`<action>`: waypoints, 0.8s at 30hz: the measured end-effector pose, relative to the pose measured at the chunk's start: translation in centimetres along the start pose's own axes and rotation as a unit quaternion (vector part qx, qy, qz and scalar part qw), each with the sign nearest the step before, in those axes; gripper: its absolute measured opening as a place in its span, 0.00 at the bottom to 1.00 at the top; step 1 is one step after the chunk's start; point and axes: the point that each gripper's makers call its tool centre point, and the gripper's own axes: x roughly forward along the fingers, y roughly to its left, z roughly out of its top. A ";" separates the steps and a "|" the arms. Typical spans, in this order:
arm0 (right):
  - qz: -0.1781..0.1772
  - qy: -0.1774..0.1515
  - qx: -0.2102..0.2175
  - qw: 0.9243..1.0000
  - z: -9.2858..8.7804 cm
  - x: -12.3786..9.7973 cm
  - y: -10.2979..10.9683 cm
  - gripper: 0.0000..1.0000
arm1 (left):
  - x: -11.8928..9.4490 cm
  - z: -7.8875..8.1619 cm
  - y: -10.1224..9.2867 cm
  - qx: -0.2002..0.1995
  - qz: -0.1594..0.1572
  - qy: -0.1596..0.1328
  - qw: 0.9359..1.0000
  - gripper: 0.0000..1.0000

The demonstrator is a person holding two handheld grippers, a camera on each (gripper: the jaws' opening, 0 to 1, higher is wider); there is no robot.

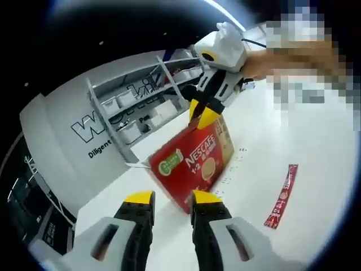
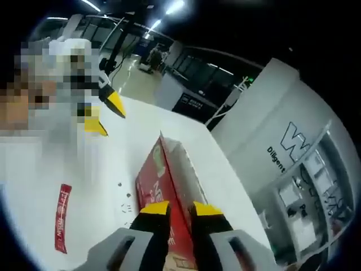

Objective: Tear open the coffee pouch, take out the coffee, and pour the coffee from the pouch into the cup

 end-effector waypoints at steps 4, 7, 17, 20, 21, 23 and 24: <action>0.000 -0.004 -0.007 1.000 -0.2 -0.4 0.0 0.17 | 0.2 -0.2 -0.1 0.003 -0.002 0.004 1.000 0.28; -0.006 -0.010 -0.008 1.000 -0.3 -1.0 0.0 0.20 | 0.2 -0.1 -0.2 0.003 -0.002 0.004 1.000 0.28; -0.048 -0.132 0.032 0.990 2.4 -4.0 1.3 0.27 | 0.5 0.1 -0.8 0.007 -0.005 0.001 1.000 0.28; -0.053 -0.140 0.042 0.988 1.6 -4.7 1.9 0.27 | 0.8 0.3 -1.2 0.005 -0.008 -0.003 1.000 0.29; -0.052 -0.147 0.050 0.987 1.6 -4.8 2.0 0.27 | 0.9 0.2 -1.3 0.007 -0.008 -0.001 1.000 0.29; -0.053 -0.155 0.065 0.984 1.2 -5.2 1.8 0.27 | 0.9 0.2 -1.6 0.014 -0.010 0.002 1.000 0.30; -0.056 -0.162 0.075 0.982 1.2 -5.4 1.6 0.27 | 0.9 0.2 -1.6 0.015 -0.010 0.002 1.000 0.30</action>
